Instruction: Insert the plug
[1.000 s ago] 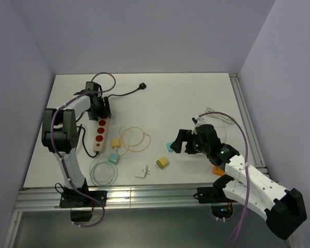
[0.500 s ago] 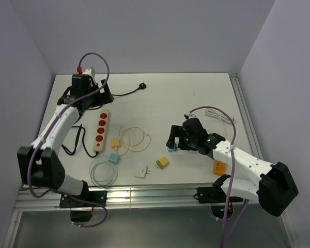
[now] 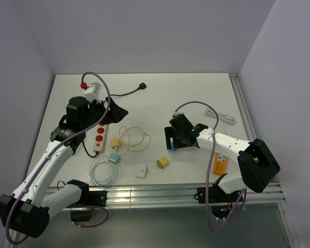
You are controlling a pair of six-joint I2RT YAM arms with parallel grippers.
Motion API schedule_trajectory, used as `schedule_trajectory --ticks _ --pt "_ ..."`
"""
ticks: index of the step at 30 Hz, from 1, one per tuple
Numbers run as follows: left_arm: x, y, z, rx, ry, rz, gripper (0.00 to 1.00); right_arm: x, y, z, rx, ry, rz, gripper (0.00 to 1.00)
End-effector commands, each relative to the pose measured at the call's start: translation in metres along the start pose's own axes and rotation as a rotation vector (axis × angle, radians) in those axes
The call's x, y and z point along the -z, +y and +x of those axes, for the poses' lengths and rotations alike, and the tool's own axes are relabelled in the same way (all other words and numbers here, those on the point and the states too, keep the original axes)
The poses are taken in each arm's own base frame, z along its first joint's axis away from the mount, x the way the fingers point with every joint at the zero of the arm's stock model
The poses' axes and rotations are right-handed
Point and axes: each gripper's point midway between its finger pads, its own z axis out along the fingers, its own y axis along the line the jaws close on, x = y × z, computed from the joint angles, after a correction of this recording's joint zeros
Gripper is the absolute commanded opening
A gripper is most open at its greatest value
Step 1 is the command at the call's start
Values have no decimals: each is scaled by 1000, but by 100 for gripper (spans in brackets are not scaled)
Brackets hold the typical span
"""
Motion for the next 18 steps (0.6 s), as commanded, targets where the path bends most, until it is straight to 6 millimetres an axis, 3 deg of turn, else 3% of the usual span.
schedule_trajectory --ticks 1,10,16,18 --pt "9 -19 0 14 -3 71 84 4 12 -14 68 -35 -4 86" --pt "14 -14 13 20 11 53 82 -8 23 -12 109 -25 37 73" --pt "13 -11 21 37 40 42 77 -18 20 -12 88 -34 66 44" --pt "14 -12 23 43 49 44 78 -21 20 -10 78 -35 65 43"
